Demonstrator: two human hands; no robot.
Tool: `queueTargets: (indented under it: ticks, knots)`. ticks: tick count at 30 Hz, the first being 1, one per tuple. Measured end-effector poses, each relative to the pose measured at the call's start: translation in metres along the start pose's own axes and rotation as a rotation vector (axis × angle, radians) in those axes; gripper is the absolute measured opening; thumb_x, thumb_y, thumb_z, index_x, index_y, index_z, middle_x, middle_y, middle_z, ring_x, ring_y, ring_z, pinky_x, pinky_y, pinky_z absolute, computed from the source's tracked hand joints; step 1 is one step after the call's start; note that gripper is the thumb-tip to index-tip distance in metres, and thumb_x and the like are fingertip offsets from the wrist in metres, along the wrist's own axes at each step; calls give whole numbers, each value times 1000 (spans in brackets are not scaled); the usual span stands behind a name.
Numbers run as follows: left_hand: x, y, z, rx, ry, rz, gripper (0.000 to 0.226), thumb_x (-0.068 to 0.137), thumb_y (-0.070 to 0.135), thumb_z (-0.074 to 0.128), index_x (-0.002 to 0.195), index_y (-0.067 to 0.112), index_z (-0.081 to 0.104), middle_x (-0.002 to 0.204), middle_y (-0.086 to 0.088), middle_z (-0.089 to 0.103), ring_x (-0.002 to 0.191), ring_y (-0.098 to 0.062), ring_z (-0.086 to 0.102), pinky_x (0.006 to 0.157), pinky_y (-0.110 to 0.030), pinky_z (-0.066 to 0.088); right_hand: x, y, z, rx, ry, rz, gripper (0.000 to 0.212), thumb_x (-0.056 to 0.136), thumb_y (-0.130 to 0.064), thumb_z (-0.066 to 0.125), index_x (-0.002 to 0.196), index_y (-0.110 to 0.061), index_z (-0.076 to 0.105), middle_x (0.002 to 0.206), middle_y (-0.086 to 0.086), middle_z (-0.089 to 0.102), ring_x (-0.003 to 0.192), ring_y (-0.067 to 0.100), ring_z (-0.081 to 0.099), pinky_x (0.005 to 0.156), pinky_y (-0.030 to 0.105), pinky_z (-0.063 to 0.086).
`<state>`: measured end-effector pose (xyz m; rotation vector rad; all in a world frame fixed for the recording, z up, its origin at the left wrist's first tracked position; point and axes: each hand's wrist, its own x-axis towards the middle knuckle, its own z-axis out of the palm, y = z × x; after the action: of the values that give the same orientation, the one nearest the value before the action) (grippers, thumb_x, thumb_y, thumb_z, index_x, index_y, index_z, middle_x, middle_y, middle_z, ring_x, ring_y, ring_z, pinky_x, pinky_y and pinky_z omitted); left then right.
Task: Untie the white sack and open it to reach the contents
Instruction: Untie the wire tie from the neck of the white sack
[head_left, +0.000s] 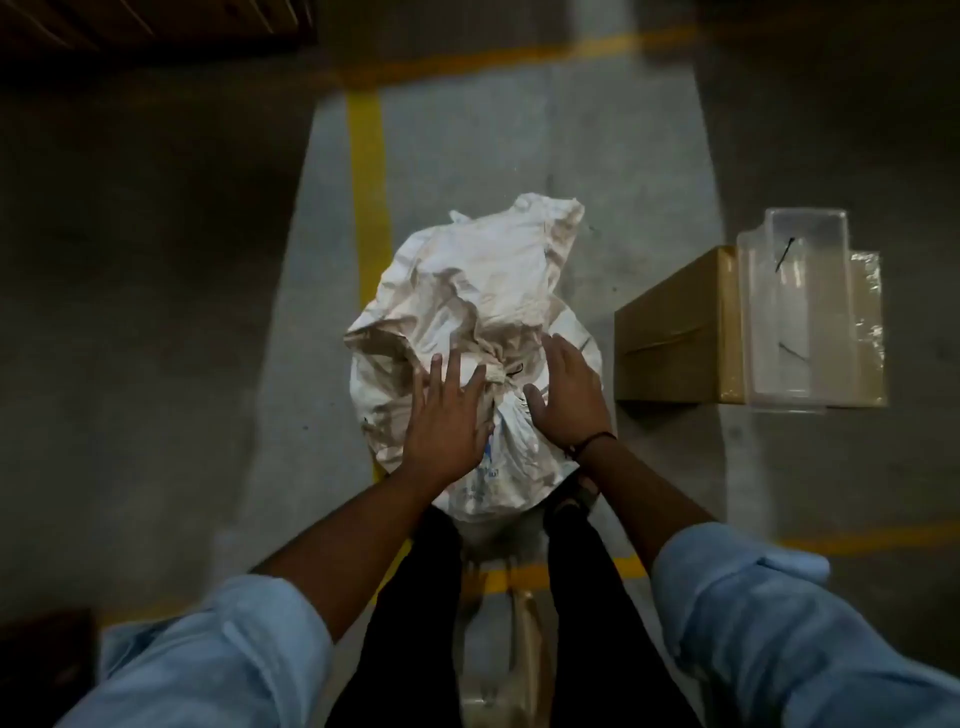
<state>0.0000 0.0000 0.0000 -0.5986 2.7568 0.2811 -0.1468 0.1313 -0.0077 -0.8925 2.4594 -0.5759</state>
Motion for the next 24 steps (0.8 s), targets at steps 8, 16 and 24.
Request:
queueTargets:
  ticks: [8, 16, 24]
  knots:
    - [49, 0, 73, 37, 274, 160, 68, 97, 35, 49, 157, 17, 22, 165, -19, 8, 152, -42, 5, 119, -61, 14, 31, 43, 76, 35, 94, -94, 77, 86, -33, 62, 149, -10, 25, 154, 12, 31, 143, 26, 27, 115, 43, 31]
    - [101, -12, 132, 133, 546, 243, 70, 91, 31, 59, 155, 20, 31, 164, -19, 15, 150, -46, 10, 116, -64, 17, 88, 80, 141, 260, 263, -18, 109, 73, -36, 75, 154, -15, 5, 159, 13, 17, 147, 25, 18, 117, 38, 25]
    - [69, -17, 136, 87, 707, 32, 63, 89, 31, 56, 150, 31, 40, 163, -9, 25, 140, -36, 31, 113, -52, 26, 61, 44, 158, 408, 273, -333, 84, 74, -13, 60, 150, -10, 26, 144, 14, 44, 129, 27, 47, 107, 29, 39]
